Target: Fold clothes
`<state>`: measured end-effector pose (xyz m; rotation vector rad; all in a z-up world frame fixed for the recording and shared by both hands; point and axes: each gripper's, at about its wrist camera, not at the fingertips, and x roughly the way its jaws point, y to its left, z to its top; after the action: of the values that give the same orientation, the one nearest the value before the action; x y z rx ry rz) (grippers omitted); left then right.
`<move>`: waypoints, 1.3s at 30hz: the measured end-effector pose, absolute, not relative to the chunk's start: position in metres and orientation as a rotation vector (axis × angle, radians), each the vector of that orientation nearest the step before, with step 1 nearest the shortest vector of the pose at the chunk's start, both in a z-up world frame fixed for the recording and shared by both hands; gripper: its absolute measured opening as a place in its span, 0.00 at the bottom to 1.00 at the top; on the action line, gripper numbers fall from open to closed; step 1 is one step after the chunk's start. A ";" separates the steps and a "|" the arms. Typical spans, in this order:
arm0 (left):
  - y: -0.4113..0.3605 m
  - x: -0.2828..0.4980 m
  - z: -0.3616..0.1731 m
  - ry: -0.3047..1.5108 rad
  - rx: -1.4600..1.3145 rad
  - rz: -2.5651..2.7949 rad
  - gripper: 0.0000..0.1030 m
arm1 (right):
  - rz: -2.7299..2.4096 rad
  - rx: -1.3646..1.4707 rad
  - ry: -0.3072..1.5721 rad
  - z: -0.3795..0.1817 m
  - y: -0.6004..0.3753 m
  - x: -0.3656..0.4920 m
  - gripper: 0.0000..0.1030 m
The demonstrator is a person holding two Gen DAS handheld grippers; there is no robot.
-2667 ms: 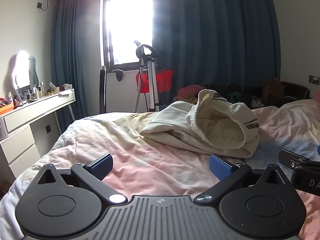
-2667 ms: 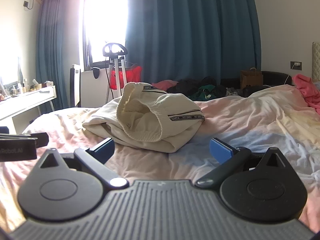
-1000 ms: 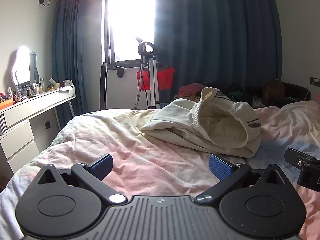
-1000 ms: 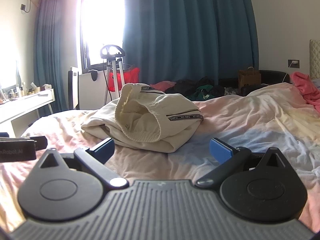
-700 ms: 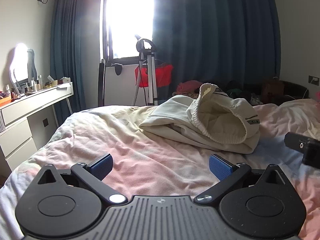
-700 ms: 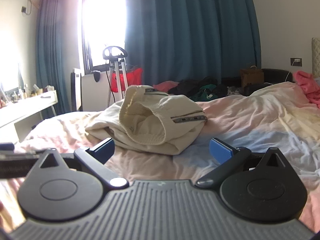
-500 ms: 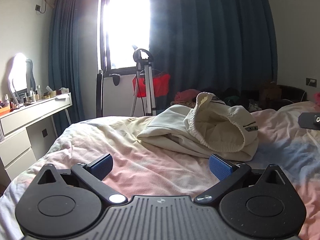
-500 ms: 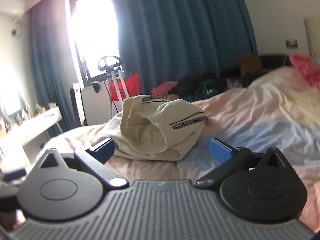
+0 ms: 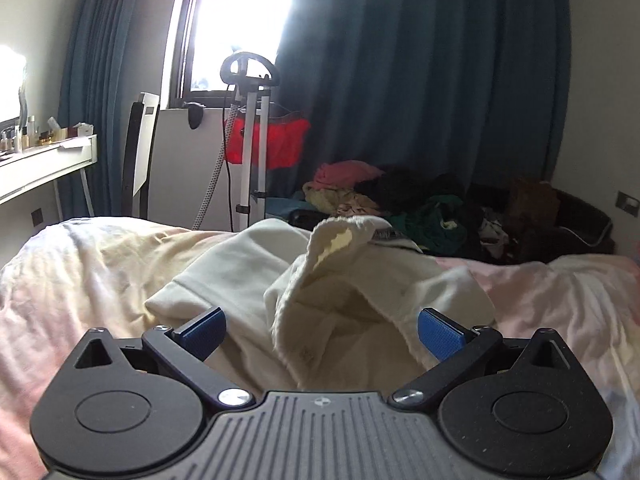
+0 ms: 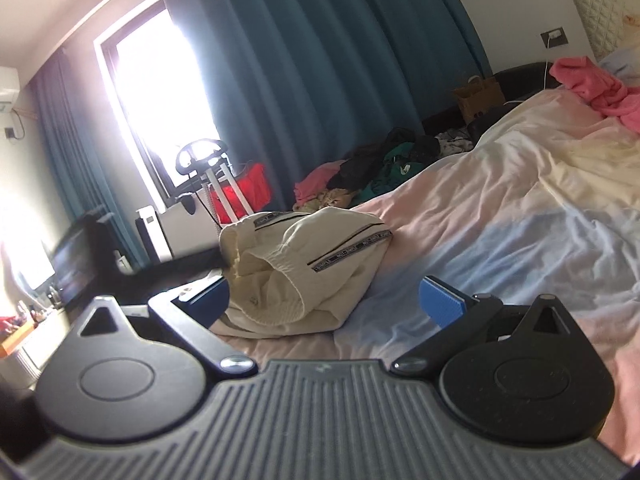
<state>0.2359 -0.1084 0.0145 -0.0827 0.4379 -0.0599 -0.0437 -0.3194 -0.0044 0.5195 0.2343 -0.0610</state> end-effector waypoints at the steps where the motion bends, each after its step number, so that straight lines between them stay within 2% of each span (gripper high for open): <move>1: -0.114 0.256 0.014 0.451 -0.078 -0.038 1.00 | -0.058 0.554 0.241 -0.008 -0.323 -0.040 1.00; 6: -0.133 0.339 0.011 0.479 -0.042 0.059 0.99 | -0.053 0.605 0.293 -0.033 -0.332 -0.016 1.00; 8: -0.133 0.364 0.010 0.495 -0.050 0.048 0.92 | -0.042 0.613 0.301 -0.044 -0.332 -0.006 1.00; 9: -0.131 0.373 0.011 0.507 -0.061 0.026 0.86 | -0.036 0.617 0.300 -0.049 -0.332 -0.001 1.00; 11: -0.128 0.390 0.013 0.532 -0.084 -0.019 0.51 | 0.009 0.640 0.297 -0.063 -0.331 0.011 1.00; 16: -0.109 0.385 0.028 0.594 -0.152 -0.126 0.27 | 0.050 0.598 0.256 -0.083 -0.322 0.031 0.99; 19: -0.095 0.343 0.043 0.575 -0.182 -0.199 0.19 | 0.022 0.573 0.232 -0.081 -0.319 0.033 0.99; 28: -0.039 0.175 0.073 0.488 -0.311 -0.402 0.14 | -0.056 0.333 0.145 -0.042 -0.281 -0.021 0.99; 34: 0.039 0.088 0.067 0.488 -0.395 -0.375 0.14 | -0.094 0.181 0.148 -0.004 -0.246 -0.057 0.99; 39: 0.098 0.057 0.056 0.496 -0.396 -0.301 0.13 | -0.039 0.144 0.199 0.040 -0.226 -0.066 0.99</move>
<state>0.0567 0.0980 0.0558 -0.3962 0.4965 -0.3005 -0.0655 -0.2261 0.0396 0.1445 0.1986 -0.0390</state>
